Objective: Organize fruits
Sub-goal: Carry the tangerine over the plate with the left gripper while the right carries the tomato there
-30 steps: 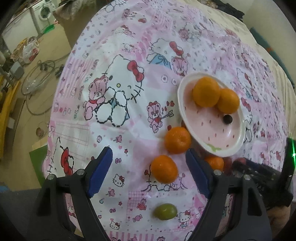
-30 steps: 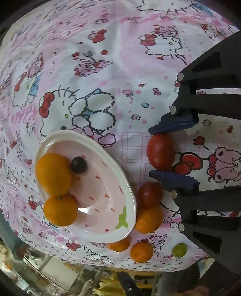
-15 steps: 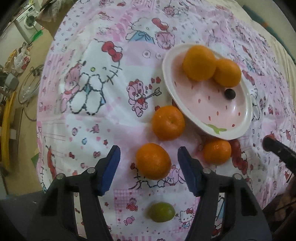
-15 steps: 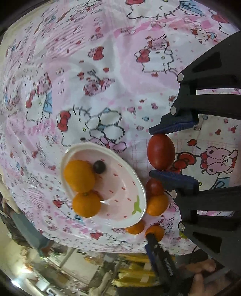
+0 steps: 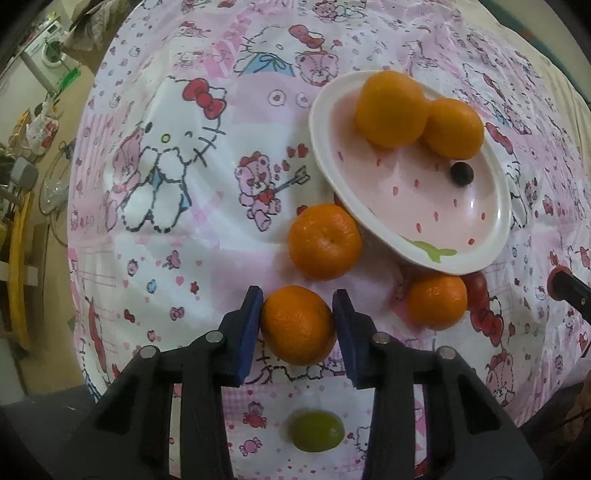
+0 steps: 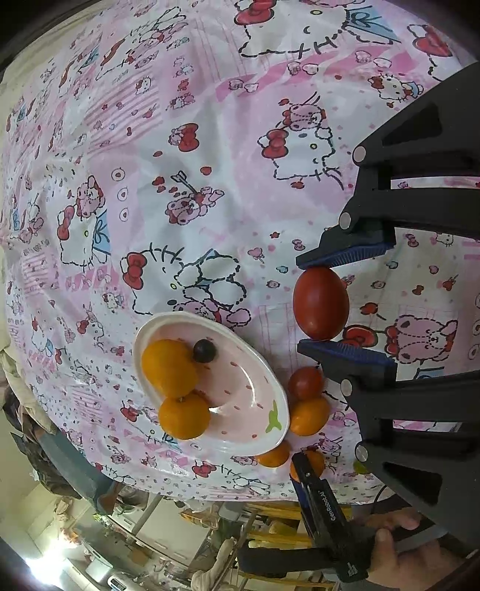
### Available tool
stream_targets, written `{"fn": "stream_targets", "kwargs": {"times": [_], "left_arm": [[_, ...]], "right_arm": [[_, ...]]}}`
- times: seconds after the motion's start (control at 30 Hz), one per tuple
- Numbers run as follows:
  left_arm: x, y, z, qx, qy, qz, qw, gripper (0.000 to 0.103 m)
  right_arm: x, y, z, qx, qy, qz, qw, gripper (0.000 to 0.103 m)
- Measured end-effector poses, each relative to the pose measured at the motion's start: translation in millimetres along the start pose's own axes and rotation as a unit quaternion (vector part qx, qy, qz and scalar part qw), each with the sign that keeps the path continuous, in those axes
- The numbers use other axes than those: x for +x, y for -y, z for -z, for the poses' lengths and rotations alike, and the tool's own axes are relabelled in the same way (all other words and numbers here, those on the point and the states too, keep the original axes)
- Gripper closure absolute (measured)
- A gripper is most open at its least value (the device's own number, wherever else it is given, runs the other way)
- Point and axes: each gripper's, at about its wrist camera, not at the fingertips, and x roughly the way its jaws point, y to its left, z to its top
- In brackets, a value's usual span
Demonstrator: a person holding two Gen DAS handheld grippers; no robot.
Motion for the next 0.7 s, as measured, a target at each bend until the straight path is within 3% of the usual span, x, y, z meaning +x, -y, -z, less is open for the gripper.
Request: {"fn": "stream_targets", "kwargs": {"times": [0.7], "left_arm": [[-38.1, -17.9, 4.8, -0.016, 0.077, 0.012, 0.9969, 0.069]], "right_arm": [[-20.5, -10.4, -1.8, -0.008, 0.024, -0.011, 1.000, 0.062]]}}
